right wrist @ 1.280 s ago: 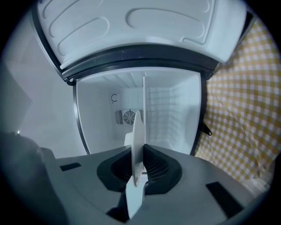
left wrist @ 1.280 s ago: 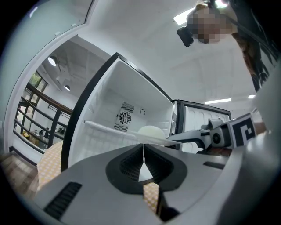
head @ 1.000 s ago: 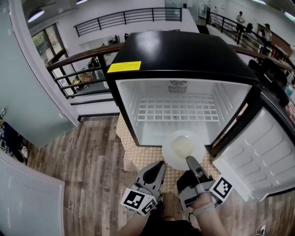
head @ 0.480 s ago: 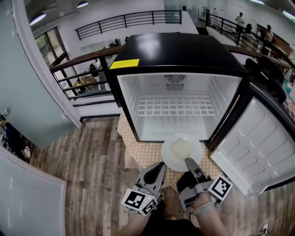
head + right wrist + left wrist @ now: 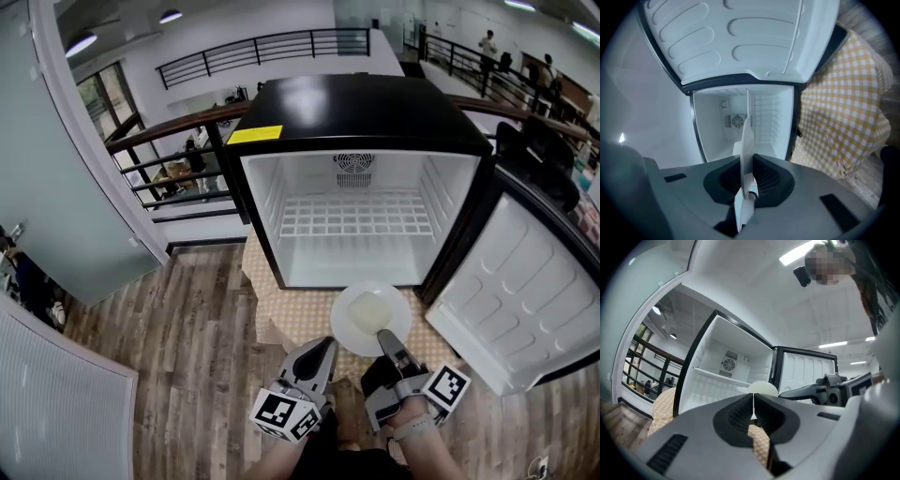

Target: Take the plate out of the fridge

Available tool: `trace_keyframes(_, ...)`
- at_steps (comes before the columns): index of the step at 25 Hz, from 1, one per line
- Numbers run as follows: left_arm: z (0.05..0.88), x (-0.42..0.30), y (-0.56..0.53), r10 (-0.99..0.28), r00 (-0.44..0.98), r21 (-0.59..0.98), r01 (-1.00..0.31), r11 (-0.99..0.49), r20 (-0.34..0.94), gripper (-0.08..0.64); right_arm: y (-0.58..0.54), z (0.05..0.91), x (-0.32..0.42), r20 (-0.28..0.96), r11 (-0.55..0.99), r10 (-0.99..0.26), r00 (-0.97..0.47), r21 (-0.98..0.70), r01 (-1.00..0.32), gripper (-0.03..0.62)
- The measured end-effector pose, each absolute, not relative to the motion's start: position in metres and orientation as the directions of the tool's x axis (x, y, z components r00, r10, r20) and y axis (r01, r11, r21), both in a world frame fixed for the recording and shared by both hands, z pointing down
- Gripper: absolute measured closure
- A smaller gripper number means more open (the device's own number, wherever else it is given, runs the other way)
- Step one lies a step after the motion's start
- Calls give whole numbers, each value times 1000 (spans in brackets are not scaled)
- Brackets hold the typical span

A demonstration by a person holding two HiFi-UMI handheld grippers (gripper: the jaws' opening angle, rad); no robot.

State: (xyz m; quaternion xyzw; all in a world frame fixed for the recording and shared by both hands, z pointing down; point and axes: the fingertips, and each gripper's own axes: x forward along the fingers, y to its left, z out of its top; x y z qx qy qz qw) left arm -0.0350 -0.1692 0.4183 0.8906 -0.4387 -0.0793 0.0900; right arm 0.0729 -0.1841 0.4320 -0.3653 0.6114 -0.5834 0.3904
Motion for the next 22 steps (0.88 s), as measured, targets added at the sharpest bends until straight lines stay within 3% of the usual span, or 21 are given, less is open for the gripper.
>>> trace_keyframes(22,427,-31,-131,-813,580,228,-786,-574,-48,545,-148,449,81,-49,52,-892,-449,-999,6,543)
